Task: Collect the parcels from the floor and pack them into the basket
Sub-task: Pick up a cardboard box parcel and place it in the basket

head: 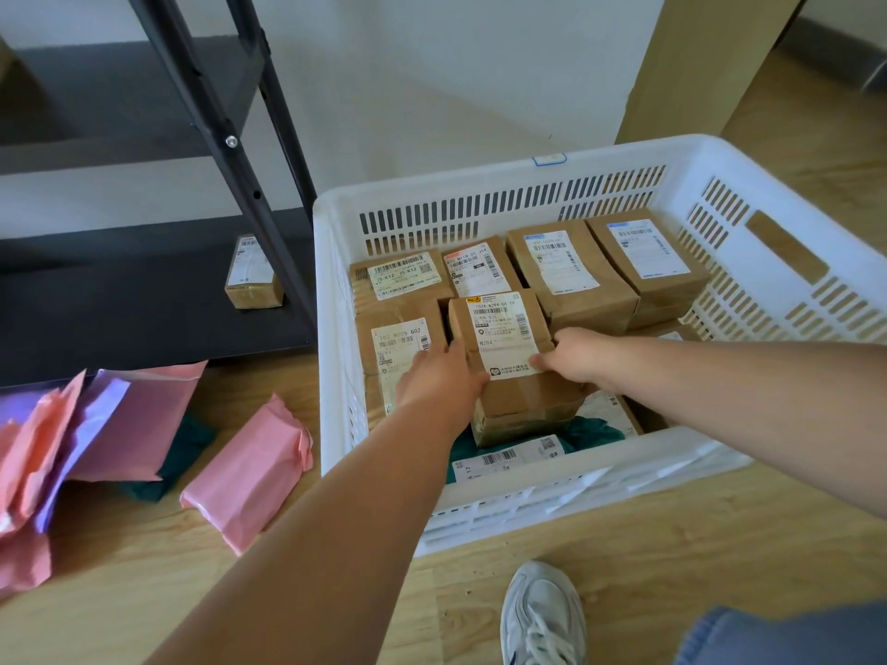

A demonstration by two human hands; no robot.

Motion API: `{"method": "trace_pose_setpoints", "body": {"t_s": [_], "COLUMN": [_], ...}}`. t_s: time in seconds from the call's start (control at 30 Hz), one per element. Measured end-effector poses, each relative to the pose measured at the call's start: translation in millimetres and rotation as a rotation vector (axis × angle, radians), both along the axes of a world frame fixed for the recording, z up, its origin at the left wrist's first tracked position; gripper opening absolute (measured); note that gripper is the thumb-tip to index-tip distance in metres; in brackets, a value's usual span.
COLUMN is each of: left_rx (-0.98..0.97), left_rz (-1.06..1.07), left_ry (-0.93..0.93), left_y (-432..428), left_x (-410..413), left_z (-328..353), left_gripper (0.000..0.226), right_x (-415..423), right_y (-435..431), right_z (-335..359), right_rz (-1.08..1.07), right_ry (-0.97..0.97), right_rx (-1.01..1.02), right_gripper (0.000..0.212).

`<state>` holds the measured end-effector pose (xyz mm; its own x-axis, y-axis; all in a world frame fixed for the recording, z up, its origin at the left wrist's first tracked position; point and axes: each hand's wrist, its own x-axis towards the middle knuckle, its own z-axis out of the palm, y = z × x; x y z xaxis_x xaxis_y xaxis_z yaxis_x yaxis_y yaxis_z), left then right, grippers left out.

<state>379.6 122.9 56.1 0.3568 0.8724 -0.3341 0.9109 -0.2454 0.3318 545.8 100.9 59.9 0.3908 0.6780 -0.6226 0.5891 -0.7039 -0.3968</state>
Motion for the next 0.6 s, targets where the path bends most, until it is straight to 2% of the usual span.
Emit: {"method": "trace_pose_setpoints", "body": {"t_s": [0.13,0.3,0.6], "left_rx": [-0.011,-0.054,-0.051], "left_rz": [-0.084,-0.188,-0.354], "left_ry": [-0.078,0.110,0.352], "left_y": [-1,3,10], "left_x": [-9,-5,6], "left_z": [0,-2,-6], "left_gripper": [0.064,0.068,0.066], "right_x": [-2,-4,-3], "right_y": [-6,-8,6], "right_z": [2,5,-7], "right_rz": [-0.129,-0.215,-0.236], "right_ry": [0.117,0.196,0.118], "right_rx": [-0.089,-0.098,-0.187], "right_gripper": [0.050,0.053,0.054]}}
